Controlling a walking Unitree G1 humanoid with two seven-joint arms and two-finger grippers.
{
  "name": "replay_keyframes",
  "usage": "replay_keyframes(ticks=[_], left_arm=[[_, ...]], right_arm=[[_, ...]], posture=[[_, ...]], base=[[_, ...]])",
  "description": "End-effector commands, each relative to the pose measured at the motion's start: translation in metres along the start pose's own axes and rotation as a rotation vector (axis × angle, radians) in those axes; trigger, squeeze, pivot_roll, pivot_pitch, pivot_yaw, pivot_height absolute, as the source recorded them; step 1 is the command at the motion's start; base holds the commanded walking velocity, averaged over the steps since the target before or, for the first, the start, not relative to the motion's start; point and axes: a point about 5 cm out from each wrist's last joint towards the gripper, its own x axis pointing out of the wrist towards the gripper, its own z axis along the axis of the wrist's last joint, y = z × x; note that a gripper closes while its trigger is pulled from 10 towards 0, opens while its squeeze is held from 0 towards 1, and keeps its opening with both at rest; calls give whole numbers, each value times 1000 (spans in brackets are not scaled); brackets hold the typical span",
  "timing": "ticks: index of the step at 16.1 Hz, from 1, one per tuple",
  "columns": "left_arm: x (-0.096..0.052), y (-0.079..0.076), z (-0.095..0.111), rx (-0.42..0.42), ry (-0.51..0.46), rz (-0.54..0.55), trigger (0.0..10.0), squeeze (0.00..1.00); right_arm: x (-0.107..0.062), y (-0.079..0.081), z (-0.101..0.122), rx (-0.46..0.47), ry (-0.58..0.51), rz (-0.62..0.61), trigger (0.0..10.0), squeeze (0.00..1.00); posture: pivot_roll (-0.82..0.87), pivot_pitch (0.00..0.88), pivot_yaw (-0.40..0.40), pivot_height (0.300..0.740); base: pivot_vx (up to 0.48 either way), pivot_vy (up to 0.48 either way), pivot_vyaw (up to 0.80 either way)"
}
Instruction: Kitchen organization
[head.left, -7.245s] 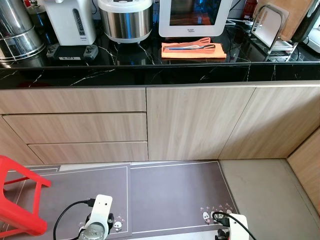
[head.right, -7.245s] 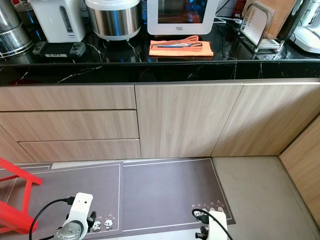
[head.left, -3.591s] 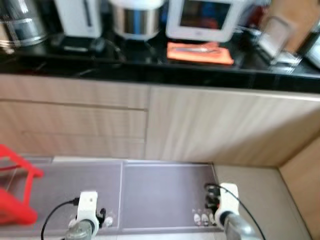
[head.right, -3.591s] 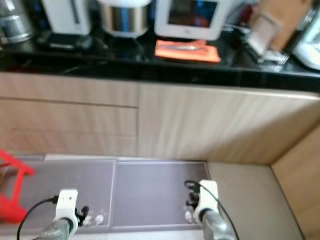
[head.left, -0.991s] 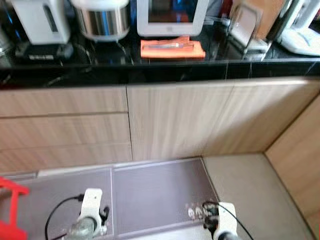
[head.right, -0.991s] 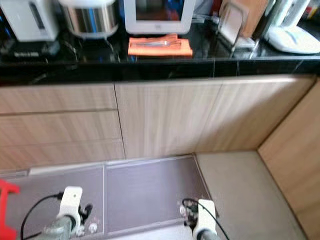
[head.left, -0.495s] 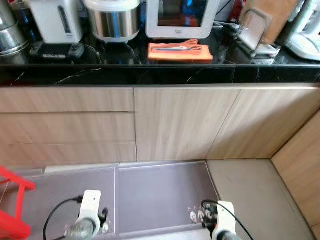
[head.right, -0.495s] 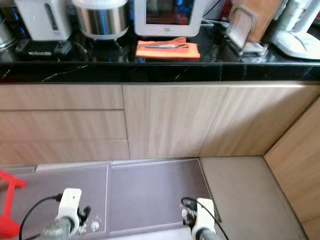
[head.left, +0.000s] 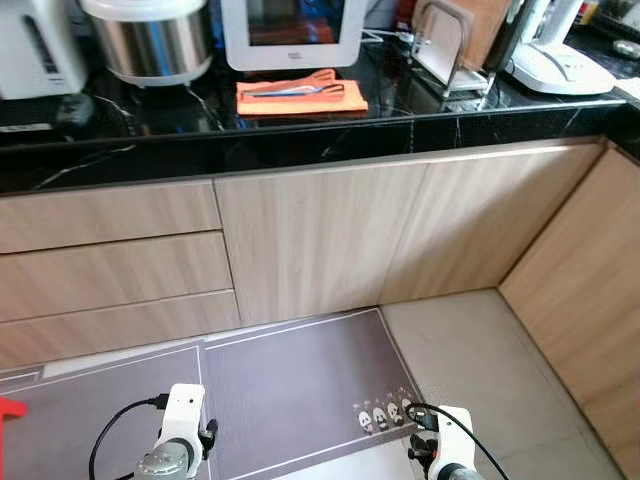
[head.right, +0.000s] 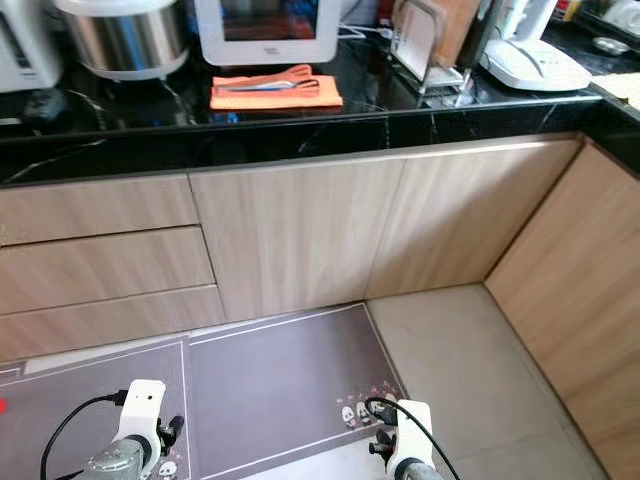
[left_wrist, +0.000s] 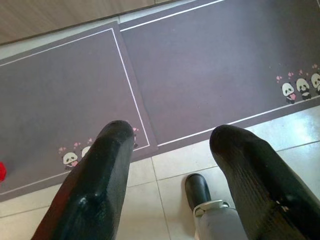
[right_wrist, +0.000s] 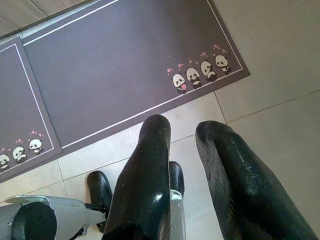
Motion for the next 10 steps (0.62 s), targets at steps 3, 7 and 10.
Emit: replay_keyframes(ticks=[3, 7, 10], left_arm=[[0, -3, -4, -4, 11, -1, 10000, 0], [0, -5, -3, 21, 11, -6, 10000, 0], [-1, -5, -5, 0, 17, -1, 10000, 0]], right_arm=[[-2, -5, -5, -16, 22, -8, 10000, 0], [-2, -6, -6, -17, 29, -12, 10000, 0], [-4, -13, -8, -11, 39, -25, 10000, 0]], posture=[[132, 0, -66, 740], [133, 0, -73, 740], [132, 0, -75, 740]], base=[[0, -254, -667], [0, -220, -661], [0, -151, -656]])
